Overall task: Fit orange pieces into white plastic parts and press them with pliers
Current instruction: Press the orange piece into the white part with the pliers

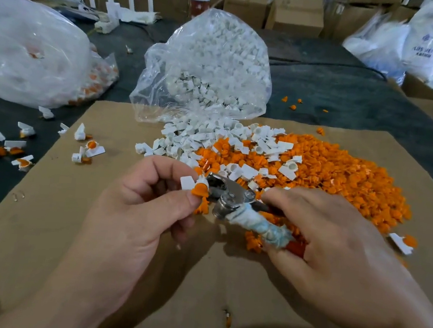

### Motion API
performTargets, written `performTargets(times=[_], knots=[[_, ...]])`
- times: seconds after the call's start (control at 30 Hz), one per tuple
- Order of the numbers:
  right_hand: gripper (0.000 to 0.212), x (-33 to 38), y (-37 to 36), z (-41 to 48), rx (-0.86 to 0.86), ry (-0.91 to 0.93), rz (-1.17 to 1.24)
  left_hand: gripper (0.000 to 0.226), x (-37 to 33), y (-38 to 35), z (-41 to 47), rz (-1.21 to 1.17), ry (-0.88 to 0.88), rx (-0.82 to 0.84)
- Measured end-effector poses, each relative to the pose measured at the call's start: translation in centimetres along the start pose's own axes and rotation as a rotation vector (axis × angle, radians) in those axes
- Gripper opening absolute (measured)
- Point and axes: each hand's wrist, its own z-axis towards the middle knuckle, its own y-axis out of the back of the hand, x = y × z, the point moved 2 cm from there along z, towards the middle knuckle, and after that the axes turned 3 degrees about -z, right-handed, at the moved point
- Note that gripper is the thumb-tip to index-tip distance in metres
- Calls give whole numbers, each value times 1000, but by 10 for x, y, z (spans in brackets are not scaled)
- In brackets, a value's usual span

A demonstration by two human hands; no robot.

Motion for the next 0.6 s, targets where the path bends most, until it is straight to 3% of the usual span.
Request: performTargets(times=[0.6], knots=[[42,1,1,1,50,-11,40,14,-1,-1,-2,87,-27,48]])
